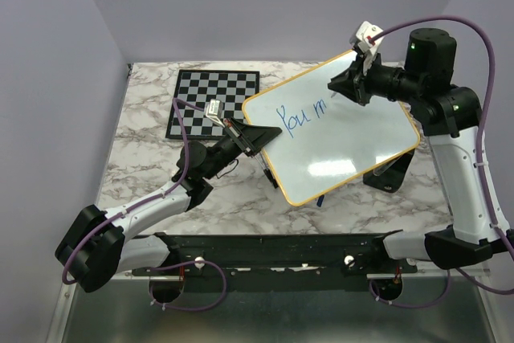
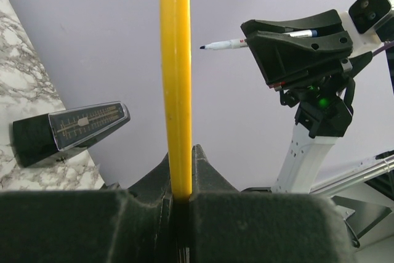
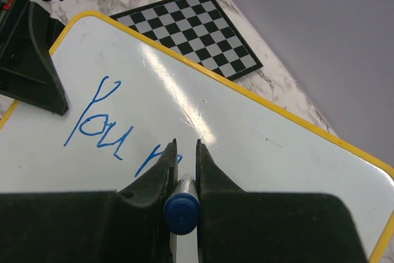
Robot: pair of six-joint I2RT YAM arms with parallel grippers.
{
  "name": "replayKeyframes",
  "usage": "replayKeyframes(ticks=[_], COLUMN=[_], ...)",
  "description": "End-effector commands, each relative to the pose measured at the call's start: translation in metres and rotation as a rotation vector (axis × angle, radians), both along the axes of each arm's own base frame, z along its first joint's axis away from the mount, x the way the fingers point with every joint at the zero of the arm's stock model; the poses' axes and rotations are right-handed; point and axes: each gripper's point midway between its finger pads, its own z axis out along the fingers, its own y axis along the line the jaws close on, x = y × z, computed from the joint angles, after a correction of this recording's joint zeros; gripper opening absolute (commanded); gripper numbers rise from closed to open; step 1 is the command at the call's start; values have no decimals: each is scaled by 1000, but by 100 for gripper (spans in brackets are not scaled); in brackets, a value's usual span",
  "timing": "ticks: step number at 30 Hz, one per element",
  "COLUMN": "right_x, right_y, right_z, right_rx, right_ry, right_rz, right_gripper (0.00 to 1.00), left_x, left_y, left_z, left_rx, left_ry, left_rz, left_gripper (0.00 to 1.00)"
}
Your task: Write a sentence on the whiteboard
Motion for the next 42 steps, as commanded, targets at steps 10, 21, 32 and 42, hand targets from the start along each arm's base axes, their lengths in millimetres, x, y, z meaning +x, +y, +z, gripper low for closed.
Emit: replayKeyframes(ticks=[10,21,32,42], right_x=[22,10,-9,-2], right_y=[4,16,6,-5], right_z=[-10,-24,-40,-36], right_rx=[6,20,-20,-29], right_ry=[27,112,127,95], right_rz=[-21,74,65,4], right_gripper=[0,0,1,1], left_x=[-28,-26,-24,-26], left_y=[29,28,29,31], left_z=[88,87,84,87], left_rx=[-264,-268,-264,-269], left_ry=[-206,-203,-197,-203], left_rz=[-13,-14,-5,-5], left_gripper=[0,0,0,0])
